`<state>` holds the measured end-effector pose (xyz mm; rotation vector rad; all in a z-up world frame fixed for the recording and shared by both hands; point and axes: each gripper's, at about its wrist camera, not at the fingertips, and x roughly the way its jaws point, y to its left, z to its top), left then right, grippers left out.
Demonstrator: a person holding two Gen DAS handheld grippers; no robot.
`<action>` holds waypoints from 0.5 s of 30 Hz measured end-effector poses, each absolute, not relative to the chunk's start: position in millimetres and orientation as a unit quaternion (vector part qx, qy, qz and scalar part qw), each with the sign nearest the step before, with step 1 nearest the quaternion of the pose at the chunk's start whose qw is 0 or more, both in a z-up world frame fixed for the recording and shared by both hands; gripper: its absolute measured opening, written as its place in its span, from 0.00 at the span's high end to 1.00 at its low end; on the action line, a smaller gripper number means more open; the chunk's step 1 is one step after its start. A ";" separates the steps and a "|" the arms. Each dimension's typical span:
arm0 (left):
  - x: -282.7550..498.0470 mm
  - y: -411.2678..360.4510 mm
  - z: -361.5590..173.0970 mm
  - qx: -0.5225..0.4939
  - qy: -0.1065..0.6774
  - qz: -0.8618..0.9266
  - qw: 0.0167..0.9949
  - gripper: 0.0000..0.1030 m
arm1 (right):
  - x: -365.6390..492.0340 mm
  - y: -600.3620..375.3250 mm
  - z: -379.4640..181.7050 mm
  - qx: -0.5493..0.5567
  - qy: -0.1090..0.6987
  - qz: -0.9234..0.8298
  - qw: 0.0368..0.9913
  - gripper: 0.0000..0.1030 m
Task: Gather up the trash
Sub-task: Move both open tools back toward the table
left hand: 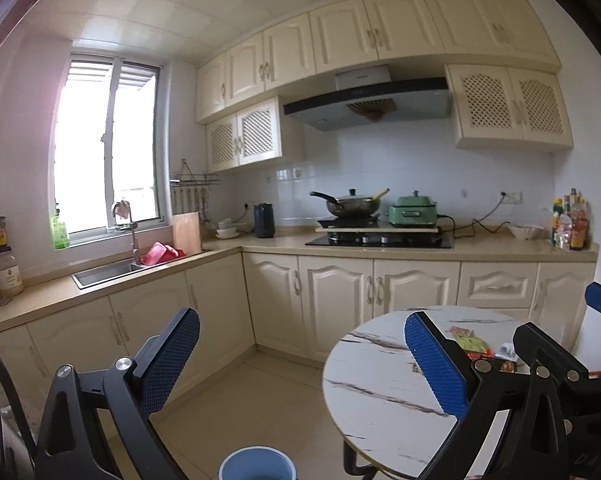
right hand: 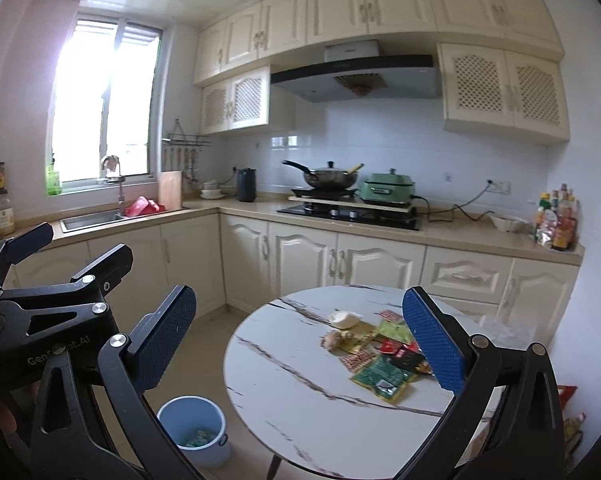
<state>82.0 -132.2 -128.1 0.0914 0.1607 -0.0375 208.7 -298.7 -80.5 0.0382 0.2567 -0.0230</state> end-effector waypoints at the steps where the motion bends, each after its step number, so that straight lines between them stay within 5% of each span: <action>1: 85.8 -136.4 -128.6 0.048 0.083 -0.022 0.995 0.01 | 209.6 -303.9 -82.6 0.021 0.130 -0.015 0.991 0.00; 15: 210.6 -174.8 -145.9 0.068 0.217 -0.095 0.969 0.01 | 253.9 -397.5 -146.9 0.082 0.206 -0.067 0.973 0.00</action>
